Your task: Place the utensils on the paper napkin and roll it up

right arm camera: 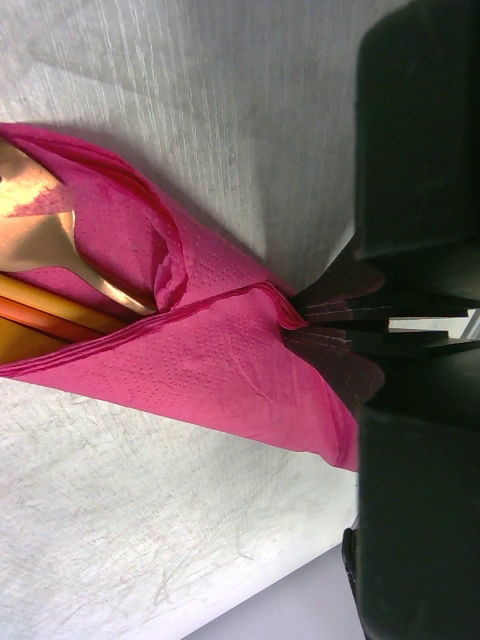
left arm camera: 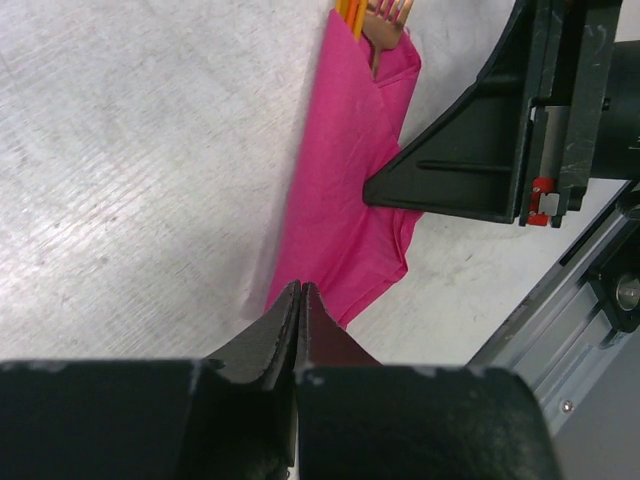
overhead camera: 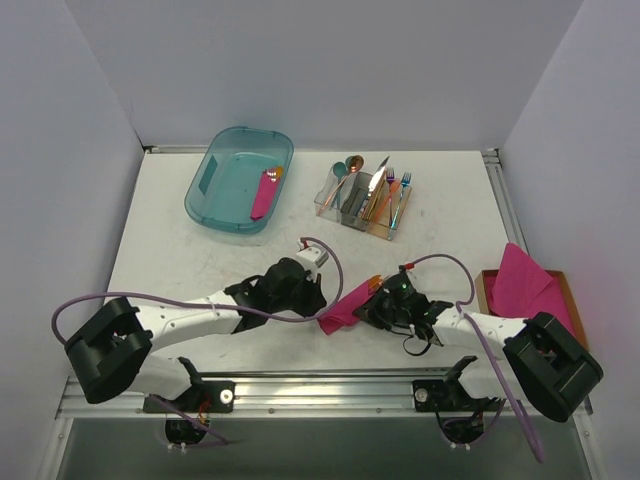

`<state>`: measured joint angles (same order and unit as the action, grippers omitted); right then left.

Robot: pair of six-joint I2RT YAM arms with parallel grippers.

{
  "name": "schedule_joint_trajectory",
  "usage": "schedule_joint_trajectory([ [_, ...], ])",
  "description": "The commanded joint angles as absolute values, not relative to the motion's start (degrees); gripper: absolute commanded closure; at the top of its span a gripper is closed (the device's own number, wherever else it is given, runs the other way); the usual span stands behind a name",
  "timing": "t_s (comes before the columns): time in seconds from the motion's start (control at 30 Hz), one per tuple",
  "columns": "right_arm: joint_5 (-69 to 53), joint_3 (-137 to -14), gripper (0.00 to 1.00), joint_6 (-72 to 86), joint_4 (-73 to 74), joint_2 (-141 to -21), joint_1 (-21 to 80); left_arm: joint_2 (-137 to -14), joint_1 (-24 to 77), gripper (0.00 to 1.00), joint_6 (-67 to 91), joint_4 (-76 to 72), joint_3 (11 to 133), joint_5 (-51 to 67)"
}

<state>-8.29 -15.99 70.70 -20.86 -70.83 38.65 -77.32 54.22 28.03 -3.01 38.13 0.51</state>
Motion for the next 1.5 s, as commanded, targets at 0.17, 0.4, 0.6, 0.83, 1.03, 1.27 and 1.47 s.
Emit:
schedule_joint_trajectory([
  [0.17, -4.75, -15.91, 1.0, 69.96, -16.44, -71.37, 38.32, -80.94, 55.63, 0.98, 28.65, -13.88, 34.46, 3.78],
  [0.4, -4.31, -15.82, 1.0, 70.14, -16.08, -71.02, 38.32, -84.11, 58.18, 0.98, 29.44, -16.52, 32.17, 1.94],
  [0.6, -4.22, -15.91, 1.0, 70.05, -15.82, -71.19, 38.32, -88.5, 59.5, 0.97, 31.19, -15.12, 31.38, -1.49],
  [0.83, -3.52, -15.82, 1.0, 69.52, -14.94, -71.45, 38.32, -88.25, 59.5, 0.98, 32.17, -13.8, 30.85, -2.2],
  [1.03, -2.9, -16.43, 1.0, 68.47, -14.07, -72.07, 38.32, -80.44, 59.5, 0.97, 32.69, -4.67, 34.18, -2.2],
  [1.27, -1.67, -17.4, 1.0, 67.06, -11.69, -71.72, 38.32, -74.53, 58.36, 0.71, 32.43, 9.9, 41.03, -7.28],
  [1.47, -0.97, -17.32, 1.0, 66.62, -9.93, -70.58, 38.41, -76.28, 58.1, 0.54, 29.8, 15.64, 46.22, -12.65],
])
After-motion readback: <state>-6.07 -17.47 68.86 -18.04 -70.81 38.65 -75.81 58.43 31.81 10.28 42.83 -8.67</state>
